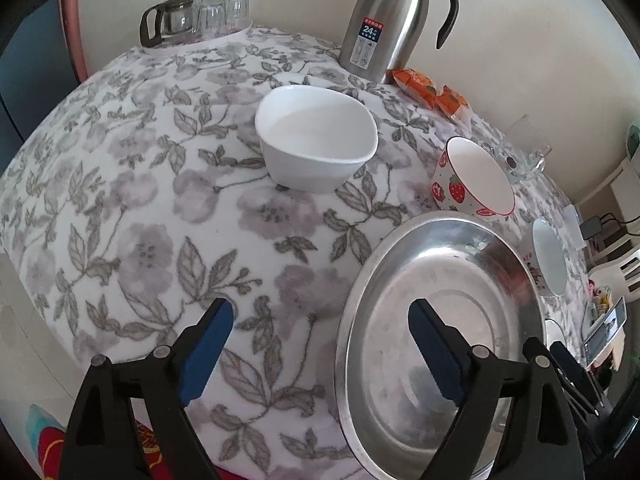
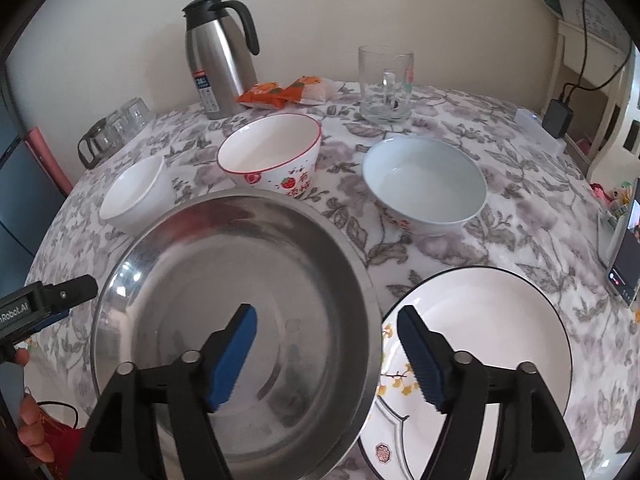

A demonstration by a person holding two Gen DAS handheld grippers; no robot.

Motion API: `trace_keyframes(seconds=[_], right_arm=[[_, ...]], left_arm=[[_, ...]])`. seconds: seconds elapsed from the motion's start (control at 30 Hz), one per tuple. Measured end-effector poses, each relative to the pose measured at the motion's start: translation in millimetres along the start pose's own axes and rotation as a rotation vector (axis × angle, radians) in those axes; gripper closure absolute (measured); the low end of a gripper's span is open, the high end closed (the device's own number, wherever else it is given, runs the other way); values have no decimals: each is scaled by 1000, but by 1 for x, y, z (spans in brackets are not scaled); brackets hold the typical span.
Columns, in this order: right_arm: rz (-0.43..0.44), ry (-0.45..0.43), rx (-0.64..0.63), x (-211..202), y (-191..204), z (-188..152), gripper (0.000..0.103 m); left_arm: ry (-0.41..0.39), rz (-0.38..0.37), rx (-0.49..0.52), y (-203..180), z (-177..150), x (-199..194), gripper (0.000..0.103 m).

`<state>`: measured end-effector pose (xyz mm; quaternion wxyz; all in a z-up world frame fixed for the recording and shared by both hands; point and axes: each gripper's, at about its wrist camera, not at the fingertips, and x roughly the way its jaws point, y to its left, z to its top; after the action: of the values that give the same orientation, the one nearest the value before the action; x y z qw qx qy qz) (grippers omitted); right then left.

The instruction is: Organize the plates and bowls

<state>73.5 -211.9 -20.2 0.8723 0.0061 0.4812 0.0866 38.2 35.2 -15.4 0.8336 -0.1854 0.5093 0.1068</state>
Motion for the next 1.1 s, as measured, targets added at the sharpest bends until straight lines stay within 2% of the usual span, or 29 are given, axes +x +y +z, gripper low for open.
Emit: trace_keyframes(seconds=[0.1,0.23,0.27,0.5,0.8,0.87,1.03,1.1], right_arm=[[4,-12,-11,-2,3,0,18],[2,-9,-11,-1,4,-1,2],[3,-11,-10,-1,4,0,1],[61,-9,20,-1,0,0,0],[67,-59,55,-9,-5,3,0],[64,-78,63,-13,-7,4,0],[60,-188,93,-34,-14,6,0],[34,-214,92,-42,-16,8,0]], left_arm=[[-1,4,13,-2,0,1,8],[-14,7,29,-4,-1,0,5],[-16,7,34,-5,-1,0,4],[-18,7,79,-12,-3,1,4],[-84,17,137,-23,-4,-8,4],[-111,10,146,-27,-4,-12,4],[-188,-26,165,-36,-5,-25,4],[-204,-46,176,-42,-6,-28,4]])
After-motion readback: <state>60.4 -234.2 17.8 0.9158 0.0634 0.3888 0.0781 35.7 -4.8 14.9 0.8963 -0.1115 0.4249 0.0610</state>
